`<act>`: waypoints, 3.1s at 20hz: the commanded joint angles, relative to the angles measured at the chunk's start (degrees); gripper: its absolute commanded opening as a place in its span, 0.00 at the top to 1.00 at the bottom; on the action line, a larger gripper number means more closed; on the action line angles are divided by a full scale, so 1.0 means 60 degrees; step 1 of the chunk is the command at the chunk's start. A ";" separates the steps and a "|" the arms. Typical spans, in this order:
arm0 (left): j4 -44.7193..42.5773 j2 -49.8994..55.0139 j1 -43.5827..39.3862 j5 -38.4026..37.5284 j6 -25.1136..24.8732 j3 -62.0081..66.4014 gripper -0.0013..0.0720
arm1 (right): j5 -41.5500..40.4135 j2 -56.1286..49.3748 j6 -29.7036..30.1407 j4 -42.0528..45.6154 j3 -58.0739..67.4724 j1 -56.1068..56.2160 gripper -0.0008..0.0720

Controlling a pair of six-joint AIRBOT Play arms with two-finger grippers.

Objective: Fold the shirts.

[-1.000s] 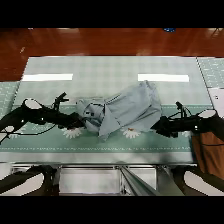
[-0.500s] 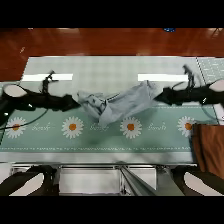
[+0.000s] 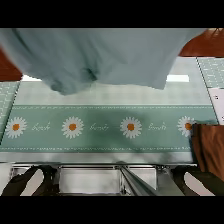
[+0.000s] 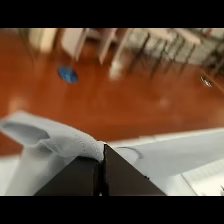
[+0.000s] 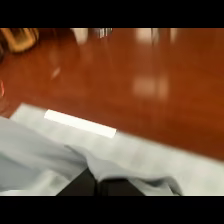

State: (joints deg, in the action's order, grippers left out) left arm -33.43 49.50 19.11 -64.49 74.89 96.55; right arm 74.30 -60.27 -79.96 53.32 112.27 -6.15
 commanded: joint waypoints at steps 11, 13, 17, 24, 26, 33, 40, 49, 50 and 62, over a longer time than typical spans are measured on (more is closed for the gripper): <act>-0.2448 -0.2364 -0.1158 -0.2018 0.0495 0.2874 0.96 | 0.2266 0.3348 -0.0605 0.2965 0.1341 0.0004 0.96; -0.2976 -0.2127 -0.1596 -0.2871 0.0765 0.2656 0.96 | 0.2590 0.3348 -0.0681 0.2925 0.0962 0.0004 0.96; -0.3002 -0.1322 -0.1599 -0.2841 0.0820 0.1133 0.96 | 0.2463 0.3133 -0.0561 0.2962 -0.1020 0.0004 0.96; -0.1432 0.2353 -0.2444 -0.2018 0.0117 -0.0495 0.96 | 0.0801 0.0448 -0.0044 0.2659 -0.3599 0.0004 0.96; -0.1432 0.3778 -0.3126 -0.0827 0.0095 -0.0495 0.96 | -0.0004 -0.0943 0.0015 0.2368 -0.3595 0.0000 0.96; -0.1424 0.7694 -0.3989 0.1246 0.0725 -0.0495 0.96 | -0.1949 -0.5049 -0.0004 0.0372 -0.3595 0.0044 0.96; -0.1800 0.8575 -0.3552 -0.0517 0.1217 -0.0273 0.29 | -0.2514 -0.6153 -0.1089 -0.0011 -0.3537 -0.0317 0.42; -0.3821 0.4747 -0.1155 -0.2477 0.0929 -0.4703 0.29 | 0.0146 -0.3865 -0.0222 0.0561 -0.5577 -0.3315 0.43; -0.3829 0.4069 -0.1129 -0.2175 0.0871 -0.6098 0.29 | -0.0324 -0.3300 0.0026 0.0364 -0.6524 -0.3330 0.43; 0.0109 0.0506 -0.1209 0.0244 0.0532 -1.4218 0.30 | -0.1424 -0.0036 0.1705 -0.1348 -1.2010 -0.3326 0.43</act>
State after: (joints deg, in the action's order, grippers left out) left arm -38.41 53.87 15.70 -68.16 78.00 16.60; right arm 66.11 -62.08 -70.91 47.22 43.18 -26.06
